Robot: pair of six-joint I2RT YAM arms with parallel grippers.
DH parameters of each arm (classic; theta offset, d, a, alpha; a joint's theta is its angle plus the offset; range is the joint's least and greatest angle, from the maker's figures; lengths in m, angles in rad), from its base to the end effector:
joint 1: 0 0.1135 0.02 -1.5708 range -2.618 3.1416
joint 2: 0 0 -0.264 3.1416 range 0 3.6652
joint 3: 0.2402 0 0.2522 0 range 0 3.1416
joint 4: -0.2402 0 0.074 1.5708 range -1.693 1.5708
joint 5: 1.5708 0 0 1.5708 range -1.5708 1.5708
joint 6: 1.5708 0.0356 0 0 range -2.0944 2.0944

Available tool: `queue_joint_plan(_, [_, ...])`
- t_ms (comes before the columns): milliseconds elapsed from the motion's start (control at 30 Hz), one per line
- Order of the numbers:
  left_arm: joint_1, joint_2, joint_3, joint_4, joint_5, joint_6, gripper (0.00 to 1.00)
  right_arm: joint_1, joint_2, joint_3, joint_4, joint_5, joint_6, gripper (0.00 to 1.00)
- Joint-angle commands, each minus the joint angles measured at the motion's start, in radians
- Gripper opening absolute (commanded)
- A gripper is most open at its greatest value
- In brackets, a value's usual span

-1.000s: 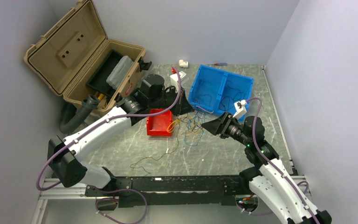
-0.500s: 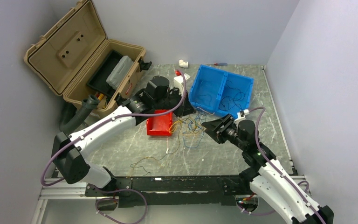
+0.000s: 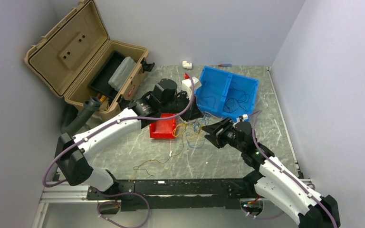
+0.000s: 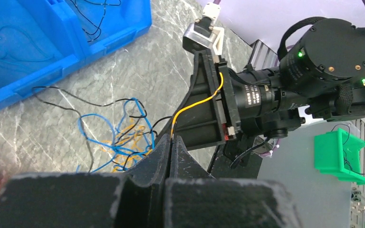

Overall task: Untangle the cables
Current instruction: Untie the cable.

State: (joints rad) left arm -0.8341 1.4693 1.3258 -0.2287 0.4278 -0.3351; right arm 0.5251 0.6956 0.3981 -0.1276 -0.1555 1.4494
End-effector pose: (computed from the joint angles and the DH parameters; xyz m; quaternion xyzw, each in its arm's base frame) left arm 0.2198 -0.2643 0.3618 0.3153 0.7524 -0.4504 0.3629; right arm 0.1431 0.0893 0.2232 0.3359 0.7687 0.4869 0.2433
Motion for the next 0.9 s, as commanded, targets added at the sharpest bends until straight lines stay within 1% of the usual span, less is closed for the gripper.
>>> queue_joint_plan(0, [-0.024, 0.011, 0.053, 0.048, -0.008, 0.0, 0.0, 0.01, 0.036, -0.002, 0.078, 0.022, 0.045, 0.57])
queue_joint_plan(100, [-0.03, 0.011, 0.058, 0.05, -0.004, -0.002, 0.0, 0.01, 0.028, -0.006, 0.055, 0.071, 0.062, 0.58])
queue_joint_plan(267, [-0.034, 0.007, 0.042, 0.067, 0.002, -0.015, 0.0, 0.01, -0.014, -0.027, 0.089, 0.124, 0.085, 0.59])
queue_joint_plan(433, [-0.045, 0.007, 0.024, 0.087, 0.015, -0.031, 0.0, 0.01, 0.002, -0.011, 0.082, 0.136, 0.082, 0.58])
queue_joint_plan(733, [-0.056, -0.016, 0.0, 0.09, 0.022, -0.034, 0.0, 0.007, -0.041, -0.011, 0.082, 0.188, 0.078, 0.56])
queue_joint_plan(867, [-0.062, -0.025, -0.001, 0.096, 0.035, -0.04, 0.0, 0.007, -0.027, -0.009, 0.093, 0.182, 0.079, 0.56])
